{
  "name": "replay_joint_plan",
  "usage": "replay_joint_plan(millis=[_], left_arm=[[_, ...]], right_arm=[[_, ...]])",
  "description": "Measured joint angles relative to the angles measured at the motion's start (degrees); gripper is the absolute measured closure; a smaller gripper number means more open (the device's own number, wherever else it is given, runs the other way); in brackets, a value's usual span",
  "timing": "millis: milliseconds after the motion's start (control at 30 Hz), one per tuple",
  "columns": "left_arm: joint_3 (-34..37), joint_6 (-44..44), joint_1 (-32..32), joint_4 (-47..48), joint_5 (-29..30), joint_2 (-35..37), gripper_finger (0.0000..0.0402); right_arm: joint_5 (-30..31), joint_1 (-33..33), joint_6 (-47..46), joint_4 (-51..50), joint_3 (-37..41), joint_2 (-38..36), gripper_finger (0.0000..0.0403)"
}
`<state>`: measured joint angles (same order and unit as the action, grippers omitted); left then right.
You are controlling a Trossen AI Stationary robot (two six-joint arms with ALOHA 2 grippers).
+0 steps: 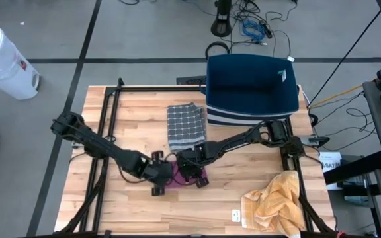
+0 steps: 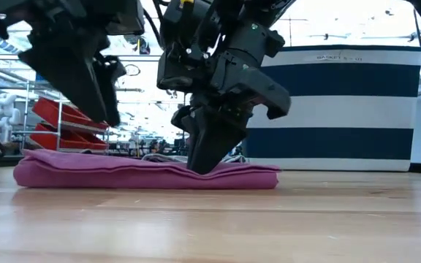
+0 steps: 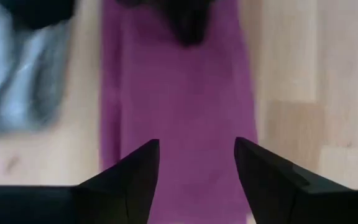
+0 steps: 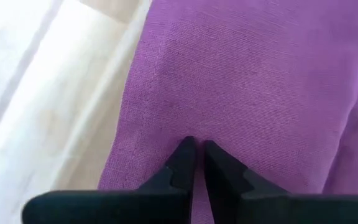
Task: Fold towel
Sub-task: Fold the pink towel, then stack the folded pink towel on top of the folded gray checkered towel
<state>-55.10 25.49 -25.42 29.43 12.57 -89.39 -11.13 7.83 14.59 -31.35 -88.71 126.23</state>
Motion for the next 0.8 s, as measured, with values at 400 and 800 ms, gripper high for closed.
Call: replay_joint_plan(millis=[400,800], left_arm=[[-0.1,-1.2,-4.5,-7.6,-1.1,-6.7,0.0186],[-0.1,2.5,-9.2,-10.0,4.6,-6.7,0.0186]], right_arm=[[1.5,2.5,0.2,-0.5,0.2,-1.7,0.0368],[3.9,4.0,-0.3,-6.4,0.4,-6.2,0.0222]])
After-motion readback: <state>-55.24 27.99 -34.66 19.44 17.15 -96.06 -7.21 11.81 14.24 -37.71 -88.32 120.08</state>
